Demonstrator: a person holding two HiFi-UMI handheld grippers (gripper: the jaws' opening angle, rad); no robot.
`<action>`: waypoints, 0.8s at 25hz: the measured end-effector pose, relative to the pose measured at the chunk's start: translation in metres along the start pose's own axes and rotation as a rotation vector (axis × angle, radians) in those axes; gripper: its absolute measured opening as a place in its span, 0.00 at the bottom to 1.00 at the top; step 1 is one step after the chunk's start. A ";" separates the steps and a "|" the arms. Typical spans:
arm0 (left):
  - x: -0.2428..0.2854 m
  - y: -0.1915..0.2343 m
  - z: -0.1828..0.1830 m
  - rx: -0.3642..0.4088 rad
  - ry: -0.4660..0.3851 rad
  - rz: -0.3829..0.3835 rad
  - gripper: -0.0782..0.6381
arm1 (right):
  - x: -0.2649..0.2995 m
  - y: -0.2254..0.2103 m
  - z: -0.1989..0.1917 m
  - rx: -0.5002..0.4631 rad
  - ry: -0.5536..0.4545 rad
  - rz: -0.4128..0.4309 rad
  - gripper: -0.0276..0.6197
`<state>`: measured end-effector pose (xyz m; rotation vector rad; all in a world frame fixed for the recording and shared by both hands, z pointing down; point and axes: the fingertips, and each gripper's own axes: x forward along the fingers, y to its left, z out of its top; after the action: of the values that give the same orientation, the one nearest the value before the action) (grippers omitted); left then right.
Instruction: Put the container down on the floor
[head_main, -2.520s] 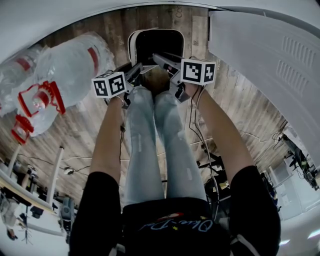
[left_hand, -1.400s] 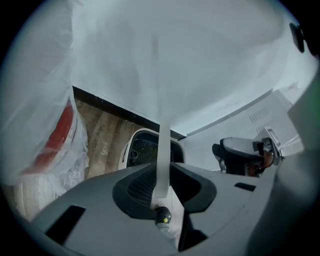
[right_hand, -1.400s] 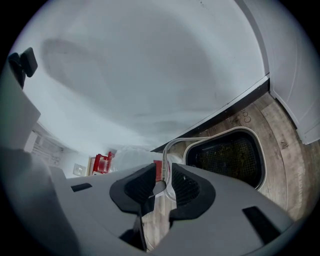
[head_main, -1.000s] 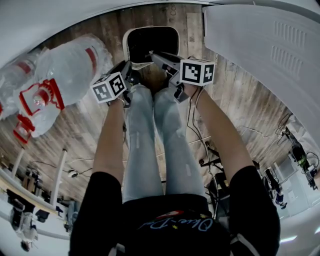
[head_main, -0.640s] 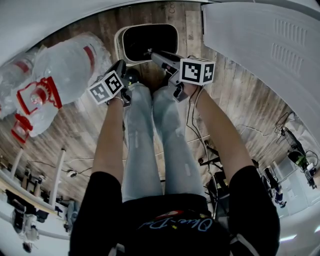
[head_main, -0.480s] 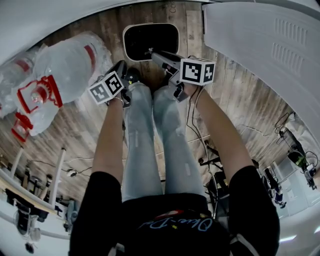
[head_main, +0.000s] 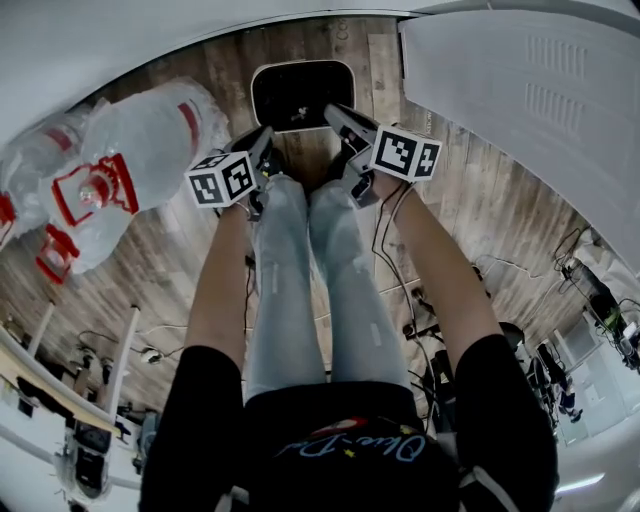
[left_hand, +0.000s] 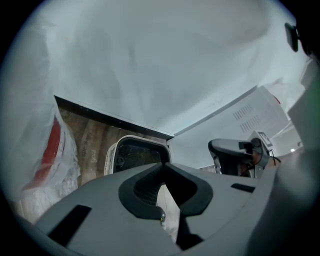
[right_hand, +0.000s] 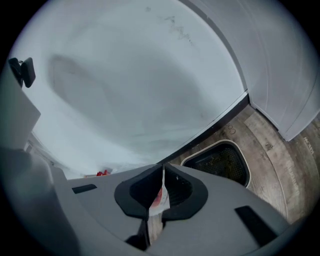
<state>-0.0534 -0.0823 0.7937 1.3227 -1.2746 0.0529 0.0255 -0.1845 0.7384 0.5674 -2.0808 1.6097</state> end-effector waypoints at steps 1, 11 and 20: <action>-0.001 -0.007 0.004 0.016 -0.001 -0.014 0.13 | -0.006 0.001 0.005 0.006 -0.021 -0.005 0.05; -0.041 -0.101 0.048 0.077 -0.124 -0.200 0.12 | -0.063 0.041 0.035 -0.072 -0.137 -0.058 0.04; -0.092 -0.163 0.079 0.101 -0.173 -0.278 0.12 | -0.108 0.096 0.038 -0.203 -0.143 -0.054 0.04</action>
<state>-0.0333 -0.1399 0.6003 1.6092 -1.2332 -0.1981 0.0551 -0.1930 0.5924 0.6788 -2.2784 1.3428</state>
